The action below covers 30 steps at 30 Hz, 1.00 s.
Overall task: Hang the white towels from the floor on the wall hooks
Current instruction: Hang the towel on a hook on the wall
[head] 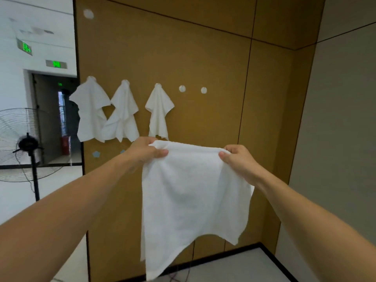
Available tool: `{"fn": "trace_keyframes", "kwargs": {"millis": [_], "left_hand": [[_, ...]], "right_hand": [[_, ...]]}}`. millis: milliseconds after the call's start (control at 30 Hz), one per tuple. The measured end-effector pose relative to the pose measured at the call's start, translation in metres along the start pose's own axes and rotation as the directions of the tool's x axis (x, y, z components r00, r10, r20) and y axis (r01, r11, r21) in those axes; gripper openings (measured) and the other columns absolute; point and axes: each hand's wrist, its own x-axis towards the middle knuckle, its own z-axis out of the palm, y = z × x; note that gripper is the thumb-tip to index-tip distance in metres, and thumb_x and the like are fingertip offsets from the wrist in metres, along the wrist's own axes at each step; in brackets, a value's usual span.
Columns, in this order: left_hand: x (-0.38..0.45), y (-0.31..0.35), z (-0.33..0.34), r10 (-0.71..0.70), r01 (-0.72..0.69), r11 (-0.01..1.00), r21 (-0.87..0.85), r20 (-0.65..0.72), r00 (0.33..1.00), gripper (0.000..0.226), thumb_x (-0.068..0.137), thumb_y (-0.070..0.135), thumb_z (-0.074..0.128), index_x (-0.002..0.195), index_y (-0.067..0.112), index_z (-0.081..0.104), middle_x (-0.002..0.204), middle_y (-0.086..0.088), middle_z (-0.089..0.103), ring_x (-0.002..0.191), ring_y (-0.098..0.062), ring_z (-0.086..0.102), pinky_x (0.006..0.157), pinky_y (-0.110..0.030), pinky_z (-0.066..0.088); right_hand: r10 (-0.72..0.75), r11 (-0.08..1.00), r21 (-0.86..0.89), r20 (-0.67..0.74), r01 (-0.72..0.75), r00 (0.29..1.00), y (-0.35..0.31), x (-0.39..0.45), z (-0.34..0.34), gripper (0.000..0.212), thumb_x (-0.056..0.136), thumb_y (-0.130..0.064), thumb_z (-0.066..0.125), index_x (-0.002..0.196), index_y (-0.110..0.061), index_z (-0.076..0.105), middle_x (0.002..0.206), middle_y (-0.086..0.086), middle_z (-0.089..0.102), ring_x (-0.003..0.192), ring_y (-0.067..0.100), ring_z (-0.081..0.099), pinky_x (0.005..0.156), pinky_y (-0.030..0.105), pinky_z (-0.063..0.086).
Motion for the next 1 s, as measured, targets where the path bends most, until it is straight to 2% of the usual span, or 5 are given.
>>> {"fn": "trace_keyframes", "kwargs": {"millis": [400, 567, 767, 900, 1000], "left_hand": [[0.221, -0.051, 0.06, 0.14, -0.158, 0.632, 0.758, 0.09, 0.986, 0.033, 0.086, 0.029, 0.049, 0.112, 0.032, 0.068, 0.116, 0.003, 0.063, 0.104, -0.019, 0.055, 0.082, -0.03, 0.045], [0.314, -0.044, 0.086, 0.227, -0.087, 0.731, 0.677, -0.121, 0.966, 0.021, 0.084, 0.008, 0.04, 0.078, 0.019, 0.057, 0.081, -0.002, 0.059, 0.081, -0.024, 0.06, 0.057, -0.023, 0.038], [0.407, -0.027, 0.1, 0.277, -0.167, 0.942, 0.291, -0.396, 0.875, 0.032, 0.082, 0.017, 0.037, 0.08, 0.027, 0.068, 0.082, 0.014, 0.064, 0.087, -0.014, 0.06, 0.074, -0.029, 0.045], [0.458, -0.019, 0.088, 0.356, -0.213, 0.898, 0.386, -0.35, 0.867, 0.022, 0.082, 0.059, 0.06, 0.088, 0.037, 0.061, 0.093, 0.019, 0.062, 0.089, -0.004, 0.056, 0.072, -0.026, 0.044], [0.504, -0.02, 0.079, 0.564, -0.343, 0.769, 0.539, -0.32, 0.761, 0.009, 0.087, 0.033, 0.066, 0.093, 0.039, 0.062, 0.09, 0.03, 0.062, 0.087, 0.005, 0.057, 0.065, -0.005, 0.037]], "right_hand": [[-0.173, 0.978, 0.133, 0.104, 0.159, 0.979, 0.076, 0.239, 0.027, 0.026, 0.078, -0.03, 0.081, 0.082, -0.005, 0.071, 0.08, 0.01, 0.073, 0.067, 0.017, 0.067, 0.061, 0.031, 0.054], [-0.242, 0.959, 0.171, 0.072, 0.227, 0.968, 0.106, 0.351, 0.022, 0.035, 0.08, -0.036, 0.078, 0.08, -0.003, 0.066, 0.073, 0.001, 0.064, 0.065, 0.012, 0.059, 0.063, 0.029, 0.046], [-0.359, 0.922, 0.17, 0.05, 0.347, 0.932, 0.12, 0.476, 0.014, 0.029, 0.083, -0.038, 0.074, 0.08, -0.009, 0.071, 0.072, 0.002, 0.069, 0.064, 0.011, 0.062, 0.06, 0.027, 0.049], [-0.468, 0.867, 0.218, 0.05, 0.448, 0.882, 0.123, 0.538, 0.004, 0.004, 0.082, -0.031, 0.077, 0.086, -0.031, 0.078, 0.09, -0.017, 0.073, 0.08, -0.004, 0.067, 0.064, 0.008, 0.047], [-0.58, 0.781, 0.316, 0.048, 0.538, 0.813, 0.124, 0.585, 0.004, 0.017, 0.081, -0.018, 0.078, 0.089, -0.033, 0.079, 0.098, -0.016, 0.074, 0.088, -0.002, 0.067, 0.072, 0.01, 0.05]]}}
